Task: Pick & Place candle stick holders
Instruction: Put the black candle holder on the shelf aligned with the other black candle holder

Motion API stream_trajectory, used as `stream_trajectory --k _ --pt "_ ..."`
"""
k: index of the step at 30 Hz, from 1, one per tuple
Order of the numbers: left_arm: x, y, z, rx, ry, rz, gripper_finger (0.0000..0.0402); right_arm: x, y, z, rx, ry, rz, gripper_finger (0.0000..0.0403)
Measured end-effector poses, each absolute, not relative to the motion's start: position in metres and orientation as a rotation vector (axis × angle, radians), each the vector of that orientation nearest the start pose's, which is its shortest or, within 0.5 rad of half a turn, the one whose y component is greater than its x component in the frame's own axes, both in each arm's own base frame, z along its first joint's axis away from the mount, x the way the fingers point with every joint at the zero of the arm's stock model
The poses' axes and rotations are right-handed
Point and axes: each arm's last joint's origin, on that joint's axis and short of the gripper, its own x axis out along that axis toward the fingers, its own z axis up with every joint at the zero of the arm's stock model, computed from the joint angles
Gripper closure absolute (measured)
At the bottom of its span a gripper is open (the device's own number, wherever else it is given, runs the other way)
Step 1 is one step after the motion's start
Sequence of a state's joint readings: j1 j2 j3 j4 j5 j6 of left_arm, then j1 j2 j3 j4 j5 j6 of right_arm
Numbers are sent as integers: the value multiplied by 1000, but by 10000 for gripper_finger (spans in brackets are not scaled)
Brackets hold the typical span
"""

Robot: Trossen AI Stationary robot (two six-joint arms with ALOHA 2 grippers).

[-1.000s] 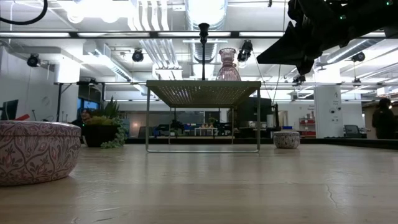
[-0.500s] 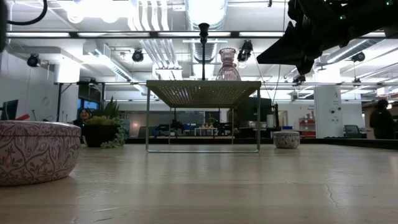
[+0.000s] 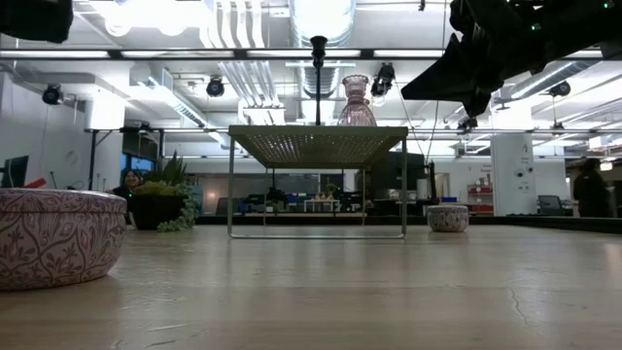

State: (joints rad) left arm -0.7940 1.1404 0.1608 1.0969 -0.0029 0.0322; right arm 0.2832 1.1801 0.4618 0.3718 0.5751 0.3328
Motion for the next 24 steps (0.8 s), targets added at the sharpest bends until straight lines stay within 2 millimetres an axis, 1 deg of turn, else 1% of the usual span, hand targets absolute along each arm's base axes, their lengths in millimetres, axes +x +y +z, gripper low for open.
stream_trajectory --k 3,7,12,17,21,24 --pt "136 -134 189 -93 -145 -684 384 225 49 200 183 264 -337 394" --pt "141 -129 195 -131 -173 -451 385 225 49 200 183 264 -338 394" --pt "148 -123 208 -150 -211 -133 383 225 49 200 183 264 -338 394" --pt "161 -116 221 -127 -229 -6 382 225 49 200 183 264 -337 394" --pt "177 -108 232 -117 -209 105 382 225 49 200 183 264 -337 394" --pt "193 -100 245 -87 -177 174 382 225 49 200 183 264 -337 394"
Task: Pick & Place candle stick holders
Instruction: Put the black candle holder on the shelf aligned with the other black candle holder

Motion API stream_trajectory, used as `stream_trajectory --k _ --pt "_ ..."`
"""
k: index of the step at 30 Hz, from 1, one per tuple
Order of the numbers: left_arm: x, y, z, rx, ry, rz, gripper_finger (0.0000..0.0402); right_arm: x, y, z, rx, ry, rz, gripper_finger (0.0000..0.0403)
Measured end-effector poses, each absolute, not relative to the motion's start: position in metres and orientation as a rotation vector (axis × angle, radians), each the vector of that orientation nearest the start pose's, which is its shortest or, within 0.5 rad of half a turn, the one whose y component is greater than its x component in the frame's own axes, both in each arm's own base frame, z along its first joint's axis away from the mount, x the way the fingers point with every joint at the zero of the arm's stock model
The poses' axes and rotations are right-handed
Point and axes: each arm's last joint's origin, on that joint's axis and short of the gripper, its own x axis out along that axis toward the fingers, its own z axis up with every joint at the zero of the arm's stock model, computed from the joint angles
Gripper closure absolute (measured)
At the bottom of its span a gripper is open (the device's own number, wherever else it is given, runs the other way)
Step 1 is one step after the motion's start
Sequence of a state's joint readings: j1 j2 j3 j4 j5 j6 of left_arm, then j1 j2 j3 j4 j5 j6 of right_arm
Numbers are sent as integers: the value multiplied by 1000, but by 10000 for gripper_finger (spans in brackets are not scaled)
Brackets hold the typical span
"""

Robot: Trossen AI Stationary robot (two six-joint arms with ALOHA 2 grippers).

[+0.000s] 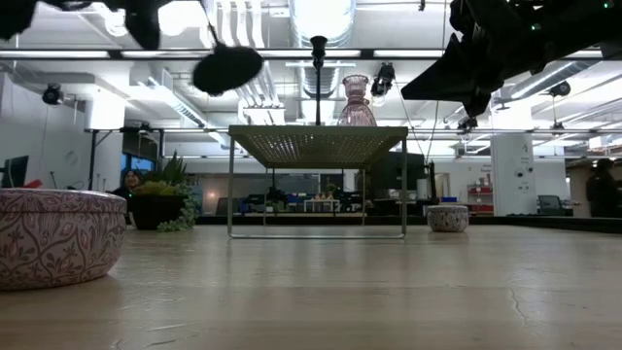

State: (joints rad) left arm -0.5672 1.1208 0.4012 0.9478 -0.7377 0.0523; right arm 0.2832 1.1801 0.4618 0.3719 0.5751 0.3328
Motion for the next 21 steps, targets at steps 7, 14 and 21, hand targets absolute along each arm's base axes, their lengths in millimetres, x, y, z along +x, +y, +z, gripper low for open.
stream_trajectory --k 7,14,21 --pt "226 -82 288 -30 -46 237 381 225 49 200 183 264 -338 394" --pt "240 -56 312 -11 26 281 381 225 49 200 183 264 -338 394" --pt "249 -17 314 -30 9 277 381 225 49 200 183 264 -338 394"
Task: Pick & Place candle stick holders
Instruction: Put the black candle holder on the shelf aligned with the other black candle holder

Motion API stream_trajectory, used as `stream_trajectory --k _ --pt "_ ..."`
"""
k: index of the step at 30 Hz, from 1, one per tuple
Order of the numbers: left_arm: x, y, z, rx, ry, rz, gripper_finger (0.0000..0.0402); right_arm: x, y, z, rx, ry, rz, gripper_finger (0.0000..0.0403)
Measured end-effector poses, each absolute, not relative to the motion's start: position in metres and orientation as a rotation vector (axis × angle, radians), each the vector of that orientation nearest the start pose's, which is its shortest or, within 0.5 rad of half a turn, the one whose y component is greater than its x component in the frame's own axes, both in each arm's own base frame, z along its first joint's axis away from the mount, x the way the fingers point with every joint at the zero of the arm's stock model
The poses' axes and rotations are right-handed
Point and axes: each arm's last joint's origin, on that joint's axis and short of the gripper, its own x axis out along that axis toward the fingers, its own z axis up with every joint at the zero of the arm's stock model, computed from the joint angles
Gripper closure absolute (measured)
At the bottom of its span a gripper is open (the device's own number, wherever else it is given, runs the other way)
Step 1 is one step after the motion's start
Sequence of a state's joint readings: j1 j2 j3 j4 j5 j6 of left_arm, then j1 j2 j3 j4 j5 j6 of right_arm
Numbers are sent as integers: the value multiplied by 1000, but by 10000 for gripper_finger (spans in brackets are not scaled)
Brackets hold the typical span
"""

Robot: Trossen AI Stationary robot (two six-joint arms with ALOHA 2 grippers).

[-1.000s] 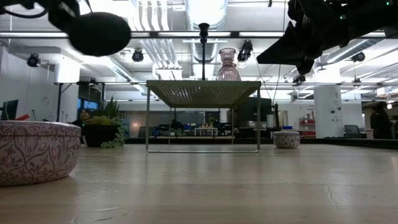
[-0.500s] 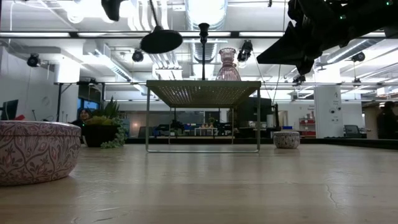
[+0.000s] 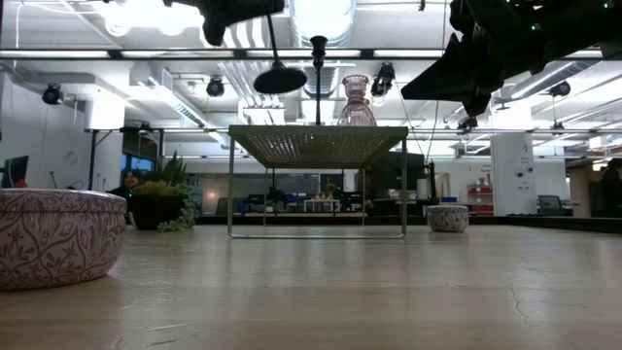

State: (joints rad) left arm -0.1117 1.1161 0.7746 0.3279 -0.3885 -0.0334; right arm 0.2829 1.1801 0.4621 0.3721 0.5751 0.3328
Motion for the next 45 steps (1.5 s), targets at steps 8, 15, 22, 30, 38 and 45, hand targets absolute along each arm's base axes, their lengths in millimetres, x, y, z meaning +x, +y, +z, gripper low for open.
stream_trajectory --k 8,15,22,30,38,45 --pt "259 23 309 -95 53 230 381 225 49 200 183 263 -338 394" --pt "286 37 313 -84 186 248 380 225 49 200 183 264 -338 394" --pt "302 41 324 -56 202 249 380 225 49 200 183 264 -338 394" --pt "317 53 311 -66 242 286 380 225 49 200 183 264 -337 394" --pt "325 55 304 -64 259 295 380 225 49 200 183 264 -338 394" --pt "326 56 304 -64 250 296 380 225 49 200 183 264 -338 394"
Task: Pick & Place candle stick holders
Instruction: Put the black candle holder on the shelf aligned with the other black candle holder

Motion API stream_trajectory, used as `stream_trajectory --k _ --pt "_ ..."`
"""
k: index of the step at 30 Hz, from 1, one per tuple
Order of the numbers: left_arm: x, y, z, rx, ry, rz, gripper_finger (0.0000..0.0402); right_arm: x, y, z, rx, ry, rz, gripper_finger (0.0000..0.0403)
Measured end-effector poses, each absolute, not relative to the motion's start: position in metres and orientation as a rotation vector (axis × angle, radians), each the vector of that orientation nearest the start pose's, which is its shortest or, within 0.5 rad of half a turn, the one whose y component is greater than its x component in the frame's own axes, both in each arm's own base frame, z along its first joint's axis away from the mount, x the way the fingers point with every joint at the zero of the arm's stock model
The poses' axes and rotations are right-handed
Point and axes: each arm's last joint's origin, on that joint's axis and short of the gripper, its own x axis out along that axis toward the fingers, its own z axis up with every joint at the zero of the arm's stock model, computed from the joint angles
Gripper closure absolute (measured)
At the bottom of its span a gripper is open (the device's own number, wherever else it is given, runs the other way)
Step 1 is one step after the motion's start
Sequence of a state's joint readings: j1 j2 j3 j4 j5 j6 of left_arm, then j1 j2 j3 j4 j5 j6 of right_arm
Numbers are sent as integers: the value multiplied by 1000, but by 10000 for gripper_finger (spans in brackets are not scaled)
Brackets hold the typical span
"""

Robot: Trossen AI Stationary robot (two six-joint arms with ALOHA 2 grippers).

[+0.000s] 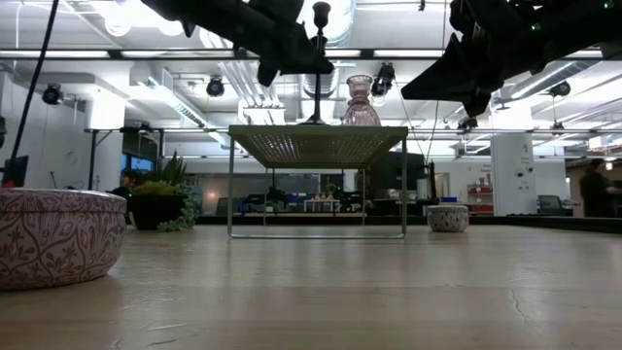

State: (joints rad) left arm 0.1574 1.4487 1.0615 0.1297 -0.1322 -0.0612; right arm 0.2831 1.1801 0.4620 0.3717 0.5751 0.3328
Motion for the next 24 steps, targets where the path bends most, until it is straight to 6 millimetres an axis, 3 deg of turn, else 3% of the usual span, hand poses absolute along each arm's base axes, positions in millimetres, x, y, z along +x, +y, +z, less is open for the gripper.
stream_trajectory --k 24 --pt "326 57 302 -67 246 307 380 225 49 200 183 264 -338 394"
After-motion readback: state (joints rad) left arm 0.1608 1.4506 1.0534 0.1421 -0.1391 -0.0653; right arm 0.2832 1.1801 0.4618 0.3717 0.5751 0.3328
